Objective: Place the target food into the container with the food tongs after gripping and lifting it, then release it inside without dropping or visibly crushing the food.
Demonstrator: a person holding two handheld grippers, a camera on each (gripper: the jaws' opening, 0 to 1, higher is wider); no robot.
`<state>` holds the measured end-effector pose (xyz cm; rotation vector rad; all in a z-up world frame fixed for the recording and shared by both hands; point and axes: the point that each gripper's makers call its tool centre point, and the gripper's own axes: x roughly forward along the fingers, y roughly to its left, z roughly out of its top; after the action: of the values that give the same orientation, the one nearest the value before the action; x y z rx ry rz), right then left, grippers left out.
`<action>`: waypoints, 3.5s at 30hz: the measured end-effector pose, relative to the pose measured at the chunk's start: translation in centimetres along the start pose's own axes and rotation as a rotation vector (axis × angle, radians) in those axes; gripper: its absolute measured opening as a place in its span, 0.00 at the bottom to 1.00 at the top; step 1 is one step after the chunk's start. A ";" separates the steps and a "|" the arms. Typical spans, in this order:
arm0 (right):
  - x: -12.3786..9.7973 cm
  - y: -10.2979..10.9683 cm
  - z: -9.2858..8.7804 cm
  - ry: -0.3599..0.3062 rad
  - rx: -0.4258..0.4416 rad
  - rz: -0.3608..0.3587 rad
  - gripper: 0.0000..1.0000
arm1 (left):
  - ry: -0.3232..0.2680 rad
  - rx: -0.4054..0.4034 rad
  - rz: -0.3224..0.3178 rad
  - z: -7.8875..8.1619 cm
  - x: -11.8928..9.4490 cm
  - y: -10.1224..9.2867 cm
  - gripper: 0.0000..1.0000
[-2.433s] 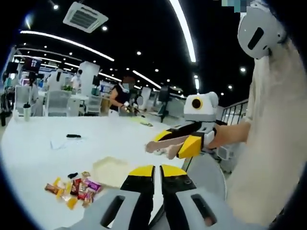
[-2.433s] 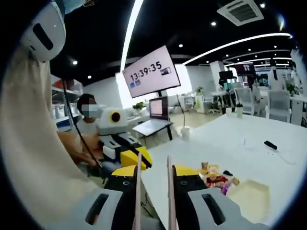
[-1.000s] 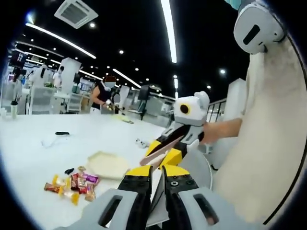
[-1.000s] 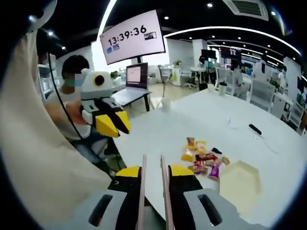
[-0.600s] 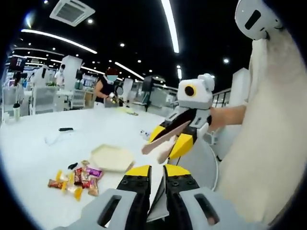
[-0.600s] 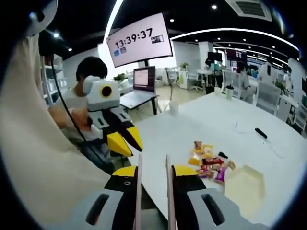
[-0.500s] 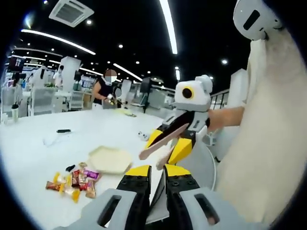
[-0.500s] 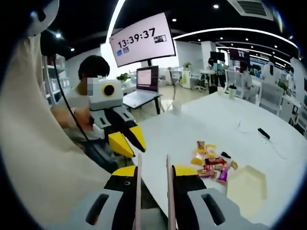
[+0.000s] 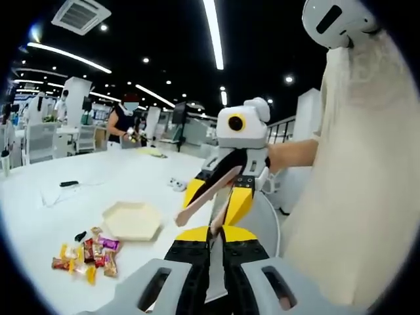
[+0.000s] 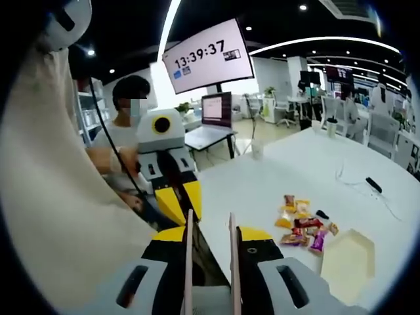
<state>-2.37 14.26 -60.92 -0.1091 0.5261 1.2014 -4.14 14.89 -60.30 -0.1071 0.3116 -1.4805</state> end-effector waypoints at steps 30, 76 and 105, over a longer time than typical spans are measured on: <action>-1.1 0.2 2.0 -0.143 0.135 0.122 0.31 | -0.239 -0.136 -0.127 3.5 -1.7 -0.6 0.00; -1.8 -0.9 7.0 -0.543 0.354 0.138 0.36 | -0.485 -0.237 -0.198 7.3 -1.6 -0.2 0.00; -1.0 0.1 6.7 -0.470 0.317 0.123 0.24 | -0.491 -0.291 -0.170 6.4 -1.8 0.4 0.00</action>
<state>-0.53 15.84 -54.54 0.4720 0.3046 1.1989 -2.11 15.91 -54.03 -0.7338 0.1167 -1.5137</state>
